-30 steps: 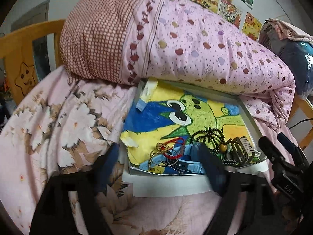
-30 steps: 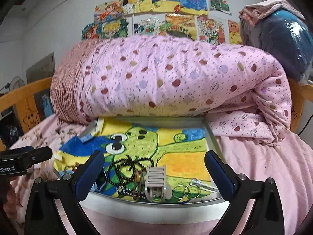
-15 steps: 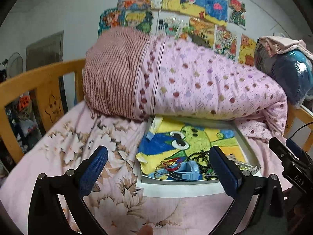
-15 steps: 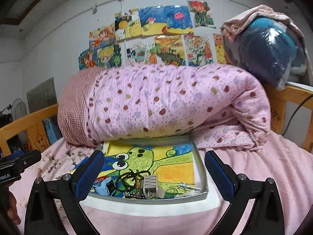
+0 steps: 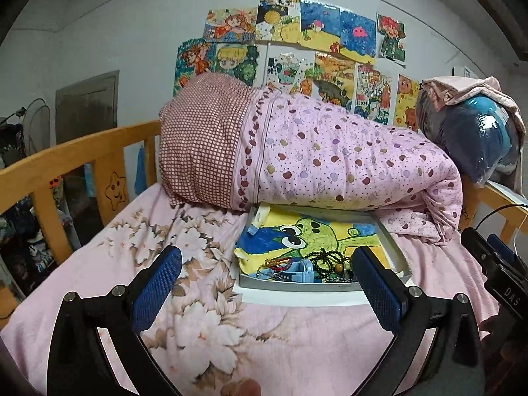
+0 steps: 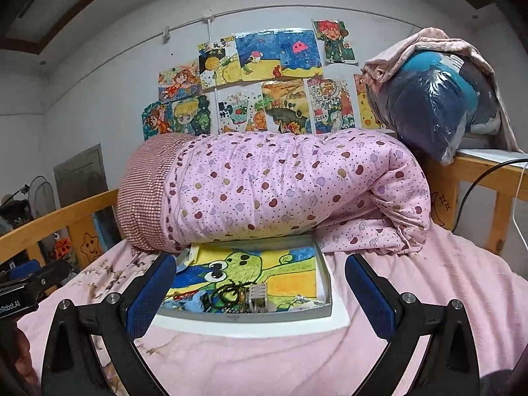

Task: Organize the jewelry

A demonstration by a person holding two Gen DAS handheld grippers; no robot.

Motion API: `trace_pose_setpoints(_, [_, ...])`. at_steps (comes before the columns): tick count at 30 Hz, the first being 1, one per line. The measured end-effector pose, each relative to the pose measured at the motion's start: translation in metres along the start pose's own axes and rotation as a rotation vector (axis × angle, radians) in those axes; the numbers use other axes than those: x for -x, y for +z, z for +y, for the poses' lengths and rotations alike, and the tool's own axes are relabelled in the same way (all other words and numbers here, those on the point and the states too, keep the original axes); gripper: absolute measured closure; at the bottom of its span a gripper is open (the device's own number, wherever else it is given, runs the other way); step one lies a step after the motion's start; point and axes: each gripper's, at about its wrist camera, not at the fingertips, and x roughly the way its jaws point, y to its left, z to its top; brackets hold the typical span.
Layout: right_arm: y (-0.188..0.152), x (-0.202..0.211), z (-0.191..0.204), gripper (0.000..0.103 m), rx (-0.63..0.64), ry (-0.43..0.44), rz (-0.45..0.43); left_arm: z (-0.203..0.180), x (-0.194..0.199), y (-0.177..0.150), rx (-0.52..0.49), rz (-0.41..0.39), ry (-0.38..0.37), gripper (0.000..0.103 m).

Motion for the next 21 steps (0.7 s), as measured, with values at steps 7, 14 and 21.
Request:
trace_pose_setpoints(7, [-0.003, 0.035, 0.005, 0.0, 0.005, 0.0, 0.007, -0.01, 0.04, -0.009, -0.039, -0.03, 0.005, 0.002])
trace_pose_setpoints(14, [-0.009, 0.054, 0.011, 0.0, 0.032, 0.006, 0.061, -0.009, 0.065, -0.018, -0.032, -0.025, -0.011, 0.002])
trace_pose_setpoints(21, [-0.017, 0.067, 0.016, 0.0, 0.056, 0.043, 0.105, -0.007, 0.083, -0.025, -0.009, -0.009, 0.0, 0.002])
